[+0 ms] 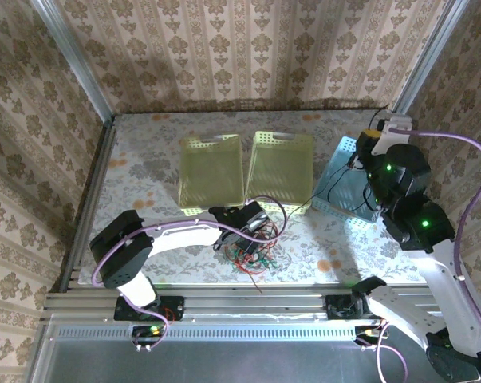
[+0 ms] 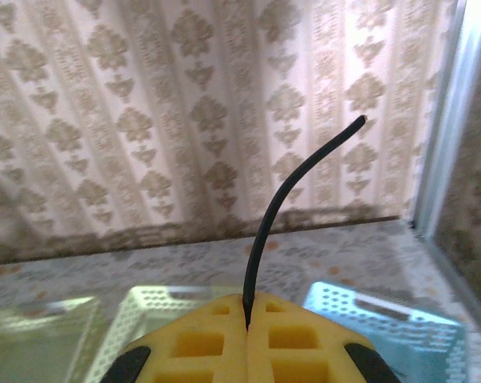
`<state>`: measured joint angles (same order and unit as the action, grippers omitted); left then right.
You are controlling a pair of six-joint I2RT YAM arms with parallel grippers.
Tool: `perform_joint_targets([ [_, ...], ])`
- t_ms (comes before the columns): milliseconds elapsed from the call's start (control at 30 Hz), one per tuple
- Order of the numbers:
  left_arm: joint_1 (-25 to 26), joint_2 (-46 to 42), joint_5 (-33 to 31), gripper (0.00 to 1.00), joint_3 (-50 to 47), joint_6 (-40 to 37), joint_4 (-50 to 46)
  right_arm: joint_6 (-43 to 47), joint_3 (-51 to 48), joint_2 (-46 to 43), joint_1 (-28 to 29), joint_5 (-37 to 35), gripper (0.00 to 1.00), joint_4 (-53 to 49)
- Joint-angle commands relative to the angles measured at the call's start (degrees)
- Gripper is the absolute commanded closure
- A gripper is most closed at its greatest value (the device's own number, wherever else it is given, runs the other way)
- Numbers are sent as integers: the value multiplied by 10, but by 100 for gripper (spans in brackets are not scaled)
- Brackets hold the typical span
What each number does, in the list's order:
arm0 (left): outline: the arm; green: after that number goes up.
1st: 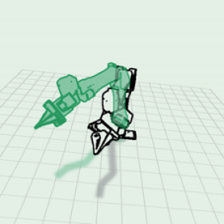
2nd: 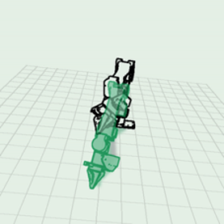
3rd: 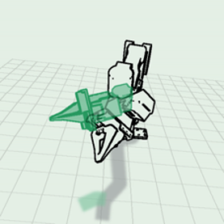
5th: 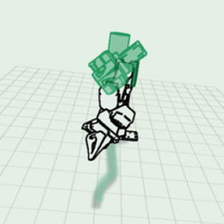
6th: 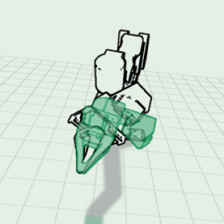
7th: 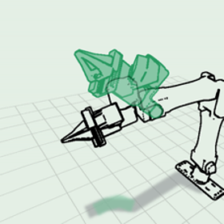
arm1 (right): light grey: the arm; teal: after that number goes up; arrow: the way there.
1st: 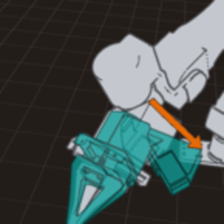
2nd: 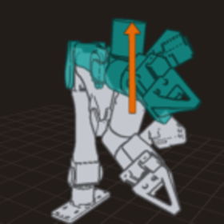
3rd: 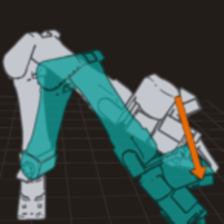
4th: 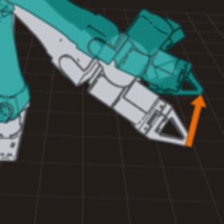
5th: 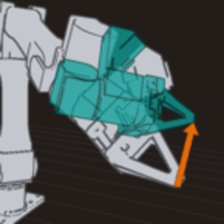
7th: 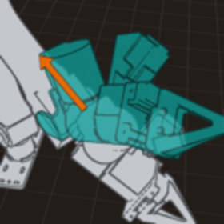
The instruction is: Untangle the cables
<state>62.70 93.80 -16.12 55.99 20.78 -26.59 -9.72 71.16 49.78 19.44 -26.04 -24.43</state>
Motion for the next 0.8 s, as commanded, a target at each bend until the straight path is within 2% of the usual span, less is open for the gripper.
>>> perform_joint_targets([
  [0, 1, 9, -3, 0, 8, -16, -18, 43, 38, 4, -21, -69, 100, 8],
  [200, 1, 11, -9, 0, 7, -15, -20, 64, 105, 14, -42, -55, 100, 23],
  [433, 1, 5, -17, 0, 8, -20, -15, 90, 215, 61, -53, -40, 100, -34],
  [667, 1, -5, -34, 0, 2, -22, -3, 97, 280, 95, -63, 4, 100, -40],
  [767, 1, -5, -34, 0, 5, -25, 0, 121, 312, 131, -70, -23, 100, -60],
])
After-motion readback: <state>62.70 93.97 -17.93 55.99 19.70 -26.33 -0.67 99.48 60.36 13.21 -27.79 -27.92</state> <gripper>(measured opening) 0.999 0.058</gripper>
